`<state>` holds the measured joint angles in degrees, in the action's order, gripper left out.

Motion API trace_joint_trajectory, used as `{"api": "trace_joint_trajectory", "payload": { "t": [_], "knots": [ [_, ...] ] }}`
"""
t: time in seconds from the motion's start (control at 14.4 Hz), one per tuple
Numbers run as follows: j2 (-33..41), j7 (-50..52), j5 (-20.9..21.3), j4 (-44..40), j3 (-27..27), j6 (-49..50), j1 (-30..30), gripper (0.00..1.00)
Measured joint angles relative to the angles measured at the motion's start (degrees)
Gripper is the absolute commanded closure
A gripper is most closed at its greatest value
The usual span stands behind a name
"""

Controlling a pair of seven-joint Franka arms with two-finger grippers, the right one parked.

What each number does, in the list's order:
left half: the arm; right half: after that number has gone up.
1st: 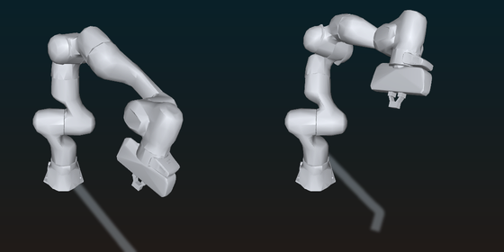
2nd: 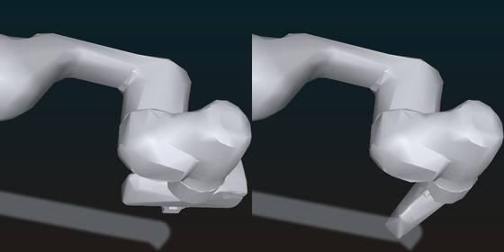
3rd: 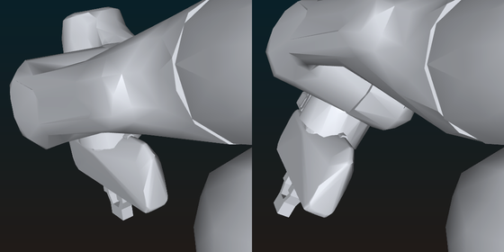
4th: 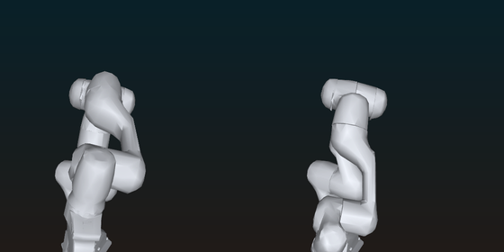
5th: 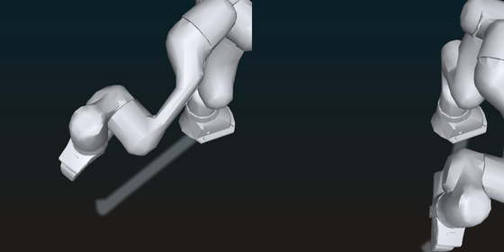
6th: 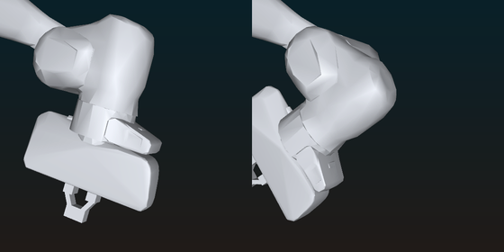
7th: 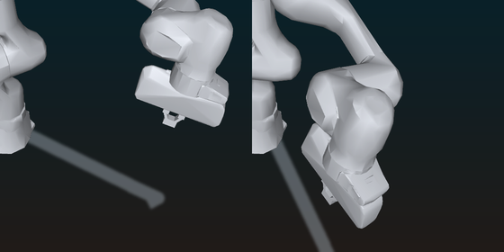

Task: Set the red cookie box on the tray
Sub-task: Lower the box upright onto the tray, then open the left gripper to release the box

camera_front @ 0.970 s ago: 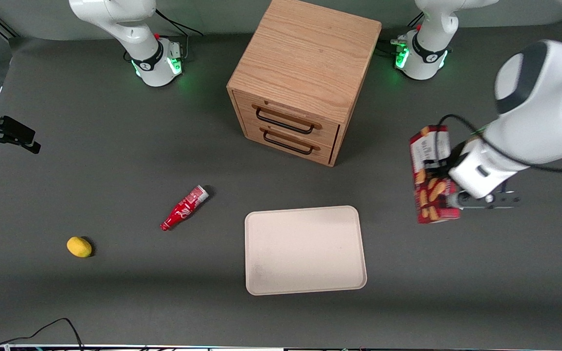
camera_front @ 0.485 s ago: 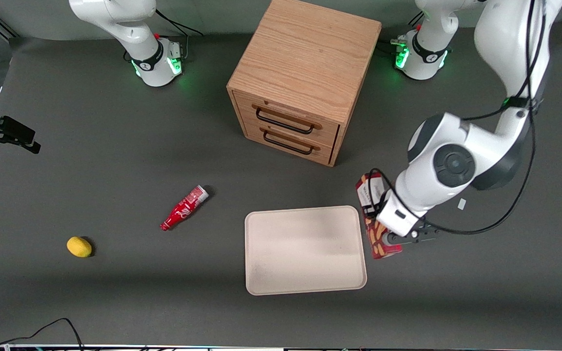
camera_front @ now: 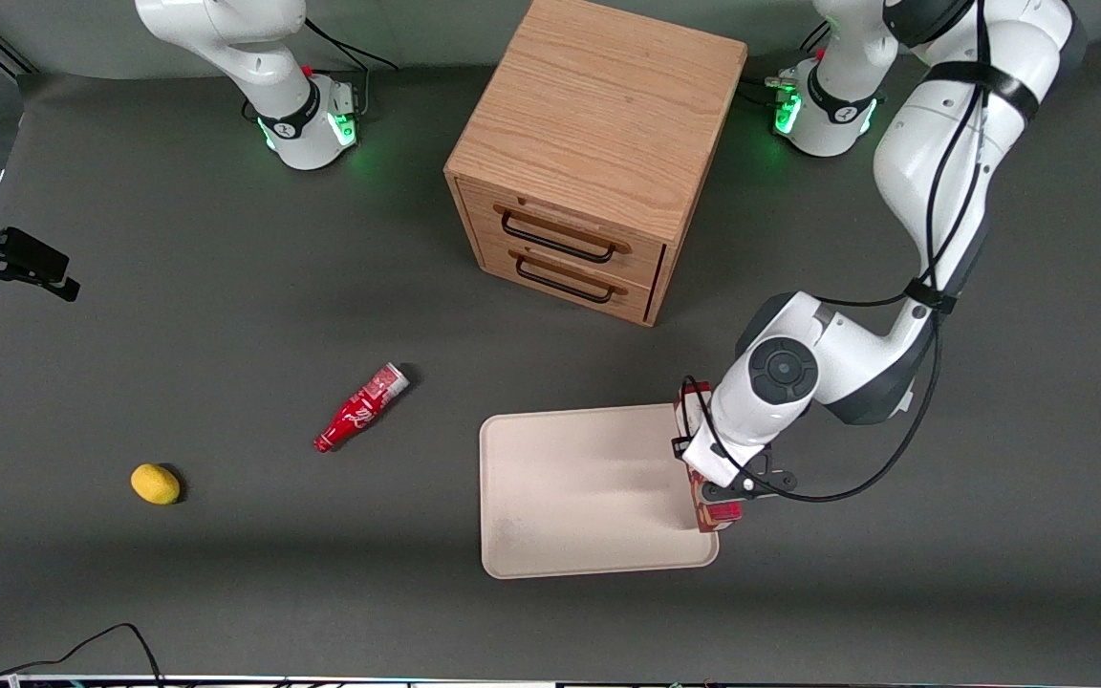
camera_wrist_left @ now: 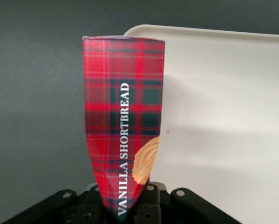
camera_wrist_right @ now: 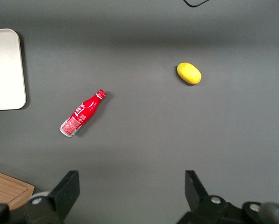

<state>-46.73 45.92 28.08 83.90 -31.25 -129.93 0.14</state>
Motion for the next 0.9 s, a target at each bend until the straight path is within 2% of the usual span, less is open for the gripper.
{"api": "trace_joint_trajectory", "payload": {
  "t": [0.28,0.35,0.42,0.49,0.9],
  "knots": [
    [-1.3,0.4,2.0,-0.6,-0.1,-1.3,0.3,1.0],
    [-1.3,0.4,2.5,-0.6,-0.1,-1.3,0.4,0.6],
    [-1.3,0.5,2.8,-0.6,-0.1,-1.3,0.4,0.12],
    [-1.3,0.5,2.9,-0.6,-0.1,-1.3,0.5,0.0],
    [-1.2,1.6,3.6,-2.0,-0.2,-1.2,0.4,0.0]
  ]
}}
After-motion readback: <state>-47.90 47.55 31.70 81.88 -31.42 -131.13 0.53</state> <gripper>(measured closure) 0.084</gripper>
